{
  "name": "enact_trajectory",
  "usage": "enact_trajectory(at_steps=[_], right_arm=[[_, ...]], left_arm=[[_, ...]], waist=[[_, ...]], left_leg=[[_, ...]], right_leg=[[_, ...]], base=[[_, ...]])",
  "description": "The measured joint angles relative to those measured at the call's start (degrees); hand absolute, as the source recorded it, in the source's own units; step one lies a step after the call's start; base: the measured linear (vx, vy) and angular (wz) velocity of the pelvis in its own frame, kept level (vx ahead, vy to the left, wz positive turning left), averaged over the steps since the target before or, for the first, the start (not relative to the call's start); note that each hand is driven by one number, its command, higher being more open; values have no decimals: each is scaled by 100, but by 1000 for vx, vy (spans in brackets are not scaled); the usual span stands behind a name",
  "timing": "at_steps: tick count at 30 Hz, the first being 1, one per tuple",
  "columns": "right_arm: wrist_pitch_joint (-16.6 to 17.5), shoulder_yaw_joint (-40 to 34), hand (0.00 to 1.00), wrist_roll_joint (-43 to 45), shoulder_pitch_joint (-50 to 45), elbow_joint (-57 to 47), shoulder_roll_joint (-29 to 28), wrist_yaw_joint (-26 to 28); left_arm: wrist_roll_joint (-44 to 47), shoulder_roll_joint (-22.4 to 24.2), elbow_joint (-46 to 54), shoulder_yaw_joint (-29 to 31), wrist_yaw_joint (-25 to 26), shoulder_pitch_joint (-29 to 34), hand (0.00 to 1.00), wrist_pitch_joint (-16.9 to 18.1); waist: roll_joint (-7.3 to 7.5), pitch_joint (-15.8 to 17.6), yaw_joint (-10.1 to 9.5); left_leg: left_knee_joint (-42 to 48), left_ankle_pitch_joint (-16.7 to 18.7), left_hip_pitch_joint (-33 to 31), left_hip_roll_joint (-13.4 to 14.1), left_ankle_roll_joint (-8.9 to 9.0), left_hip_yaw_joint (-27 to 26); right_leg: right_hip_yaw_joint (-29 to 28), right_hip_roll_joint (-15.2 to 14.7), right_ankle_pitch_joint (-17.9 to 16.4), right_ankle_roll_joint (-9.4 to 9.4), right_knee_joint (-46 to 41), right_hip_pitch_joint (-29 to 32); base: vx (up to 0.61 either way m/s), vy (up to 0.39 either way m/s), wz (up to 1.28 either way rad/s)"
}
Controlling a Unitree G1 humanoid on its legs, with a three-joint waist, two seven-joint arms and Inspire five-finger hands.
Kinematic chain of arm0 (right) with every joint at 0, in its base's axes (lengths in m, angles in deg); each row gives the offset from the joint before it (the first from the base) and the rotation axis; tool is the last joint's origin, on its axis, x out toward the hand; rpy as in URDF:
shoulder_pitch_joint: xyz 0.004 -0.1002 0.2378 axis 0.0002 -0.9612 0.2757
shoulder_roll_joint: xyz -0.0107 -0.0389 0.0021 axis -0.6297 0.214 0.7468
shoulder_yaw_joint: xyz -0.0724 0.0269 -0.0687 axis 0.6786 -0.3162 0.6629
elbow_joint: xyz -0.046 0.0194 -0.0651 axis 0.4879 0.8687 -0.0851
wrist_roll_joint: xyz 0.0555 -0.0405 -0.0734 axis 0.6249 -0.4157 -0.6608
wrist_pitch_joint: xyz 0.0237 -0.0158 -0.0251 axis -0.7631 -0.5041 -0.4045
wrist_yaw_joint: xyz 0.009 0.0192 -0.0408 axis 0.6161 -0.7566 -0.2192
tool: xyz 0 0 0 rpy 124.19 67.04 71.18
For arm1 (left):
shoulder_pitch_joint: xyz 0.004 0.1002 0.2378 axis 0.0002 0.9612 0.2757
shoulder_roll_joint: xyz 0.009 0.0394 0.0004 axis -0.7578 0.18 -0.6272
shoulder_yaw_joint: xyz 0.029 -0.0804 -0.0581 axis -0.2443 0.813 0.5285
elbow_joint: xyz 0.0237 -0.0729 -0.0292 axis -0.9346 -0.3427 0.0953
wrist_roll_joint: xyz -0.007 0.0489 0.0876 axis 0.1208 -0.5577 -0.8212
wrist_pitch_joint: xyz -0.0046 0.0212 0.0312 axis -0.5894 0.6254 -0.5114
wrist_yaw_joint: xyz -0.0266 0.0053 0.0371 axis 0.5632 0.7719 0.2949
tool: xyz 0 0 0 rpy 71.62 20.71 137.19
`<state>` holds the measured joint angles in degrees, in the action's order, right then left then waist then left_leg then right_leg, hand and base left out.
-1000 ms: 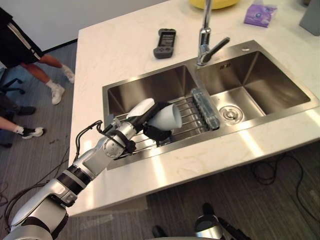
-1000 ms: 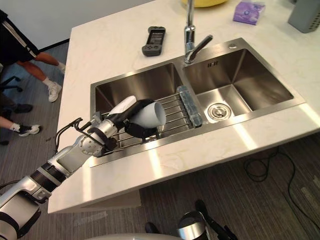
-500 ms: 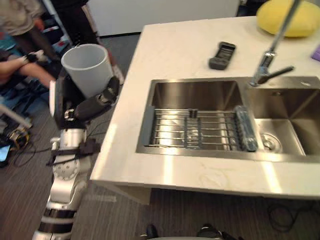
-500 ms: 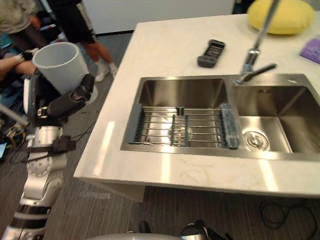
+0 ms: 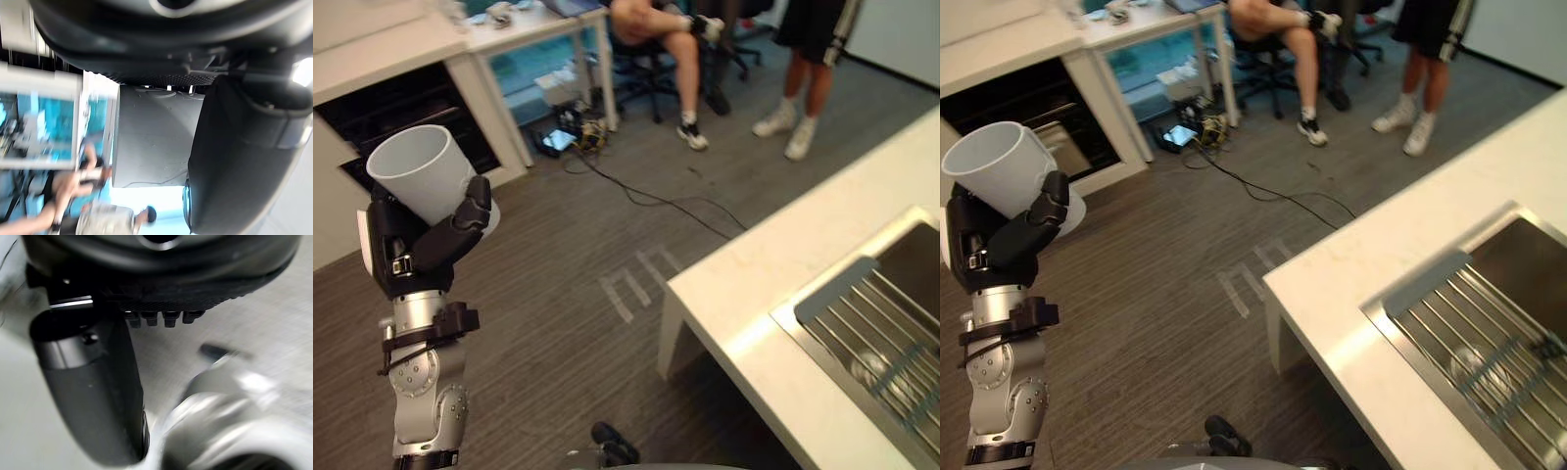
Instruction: Walk over to the sink, pick up the cup, carry it to the dishwasher, place the cup inside the dishwasher, then close the dishwasher door
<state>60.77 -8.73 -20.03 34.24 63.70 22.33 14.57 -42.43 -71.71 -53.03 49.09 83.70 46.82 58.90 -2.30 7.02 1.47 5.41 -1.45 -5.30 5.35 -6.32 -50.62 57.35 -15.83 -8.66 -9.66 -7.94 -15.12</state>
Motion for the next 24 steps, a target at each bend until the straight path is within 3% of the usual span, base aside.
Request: enact_trajectory(at_steps=[7,9,10,11,12,13,15,17,19,22,23,24], right_arm=[[-233,-46,100,-29,523,-13,-47,174],[-295,-61,100,-21,437,-17,-66,144],[-246,-111,100,-13,322,-136,-89,132],[-246,-147,100,105,194,-167,-161,130],[-238,-146,100,175,132,-183,-186,121],[-232,-142,100,218,100,-186,-194,106],[-257,-87,100,464,102,-182,-191,-5],[-312,19,100,658,112,-218,-197,-58],[-385,114,100,677,227,-286,-137,-75],[-416,231,100,677,298,-343,-160,-72],[-420,231,100,677,324,-350,-191,-71],[-462,251,100,677,371,-267,-274,-68]], left_arm=[[-284,318,289,-480,-391,45,0,-9],[-282,351,266,-803,-493,-75,0,-16],[-277,357,258,-1053,-632,-203,0,-15],[-248,352,189,-1396,-855,-460,0,6],[-245,376,133,-1553,-926,-548,0,6],[-239,395,70,-1699,-975,-616,0,7],[-213,346,-228,-2128,-1101,-707,0,-12],[-216,174,-280,-2413,-1133,-713,0,-91],[-213,-2,-280,-2563,-1264,-721,0,-258],[-208,-261,-339,-2746,-1353,-916,0,-551],[-206,-337,-367,-2816,-1399,-1008,0,-643],[-206,-448,-402,-2838,-1478,-1048,0,-712]], waist=[[-98,40,-126],[-101,157,-84],[-159,189,11],[-137,221,142],[-121,216,177],[-123,228,199],[-286,304,271],[-284,294,301],[-286,283,379],[-230,252,405],[-143,211,399],[74,97,390]], left_leg=[[508,461,-410,-244,-200,547],[623,575,-429,-400,-276,1081],[552,569,-421,-550,-296,1635],[278,434,-413,-823,-274,2520],[97,399,-375,-969,-284,2846],[-93,382,-304,-1082,-281,3102],[-639,390,82,-1150,-242,3450],[-663,274,219,-1153,-99,3553],[-502,243,321,-1221,-86,4058],[-482,265,521,-1129,-44,4313],[-496,295,591,-1135,4,4318],[-498,365,658,-1202,115,4308]], right_leg=[[155,-341,-30,59,-621,-6],[-730,-545,-6,672,-1490,137],[-1603,-545,219,1108,-2198,340],[-2654,-91,-545,877,-2586,603],[-2968,120,-789,915,-2626,762],[-3255,320,-956,958,-2625,933],[-4054,892,-1226,953,-2477,1507],[-4566,924,-1311,768,-2331,1928],[-5358,877,-1241,632,-2118,2413],[-5679,887,-1085,509,-1837,2713],[-5680,863,-821,519,-1612,2785],[-5683,837,-38,599,-1178,2833]], base=[[42,138,45],[136,169,145],[156,119,282],[127,77,310],[83,5,275],[50,-22,197],[160,3,245],[217,3,217],[273,-28,178],[304,-73,121],[334,-130,101],[276,-134,80]])
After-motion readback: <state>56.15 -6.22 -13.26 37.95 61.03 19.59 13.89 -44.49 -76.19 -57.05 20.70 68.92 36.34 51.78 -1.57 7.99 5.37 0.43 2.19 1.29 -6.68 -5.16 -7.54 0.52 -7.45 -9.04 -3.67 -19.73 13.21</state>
